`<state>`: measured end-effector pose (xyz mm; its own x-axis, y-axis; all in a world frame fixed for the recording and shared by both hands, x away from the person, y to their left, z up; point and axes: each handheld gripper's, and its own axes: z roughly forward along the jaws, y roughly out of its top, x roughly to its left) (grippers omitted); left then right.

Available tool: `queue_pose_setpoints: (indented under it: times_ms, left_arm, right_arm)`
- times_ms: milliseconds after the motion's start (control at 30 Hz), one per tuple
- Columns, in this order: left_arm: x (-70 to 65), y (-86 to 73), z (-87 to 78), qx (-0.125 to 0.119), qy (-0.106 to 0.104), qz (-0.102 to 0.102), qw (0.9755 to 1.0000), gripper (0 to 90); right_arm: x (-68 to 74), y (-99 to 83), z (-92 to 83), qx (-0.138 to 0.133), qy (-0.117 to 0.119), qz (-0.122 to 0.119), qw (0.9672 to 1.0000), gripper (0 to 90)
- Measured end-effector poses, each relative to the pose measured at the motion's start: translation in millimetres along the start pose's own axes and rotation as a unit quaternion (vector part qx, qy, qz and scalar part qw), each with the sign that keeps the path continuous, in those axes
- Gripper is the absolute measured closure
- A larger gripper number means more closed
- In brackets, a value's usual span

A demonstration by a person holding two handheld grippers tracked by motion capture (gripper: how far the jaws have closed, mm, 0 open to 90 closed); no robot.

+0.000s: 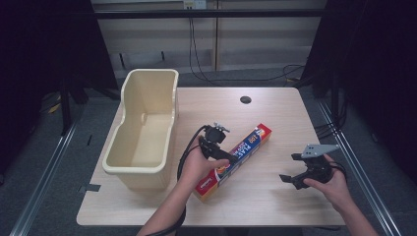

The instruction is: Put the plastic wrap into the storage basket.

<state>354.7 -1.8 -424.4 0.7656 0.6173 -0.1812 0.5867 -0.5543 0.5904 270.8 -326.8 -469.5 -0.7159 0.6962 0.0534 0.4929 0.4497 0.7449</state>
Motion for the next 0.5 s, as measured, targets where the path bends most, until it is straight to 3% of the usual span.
queue_pose_setpoints:
  times_ms: [100,233,500]
  left_arm:
    - [-0.3,5.1,6.4,0.012,-0.009,0.004,0.9999,5.1]
    - [-2.5,8.6,14.3,0.018,-0.006,0.000,0.9998,5.5]
    - [-6.1,13.3,29.0,0.043,-0.003,0.015,0.9990,7.3]
  right_arm:
    - [-0.6,-0.2,-0.7,-0.003,-0.001,0.002,1.0000,3.8]
    - [-1.1,-0.4,-1.0,-0.005,0.003,0.004,1.0000,3.9]
    - [-1.7,-0.2,-1.2,-0.006,0.004,0.006,1.0000,3.8]
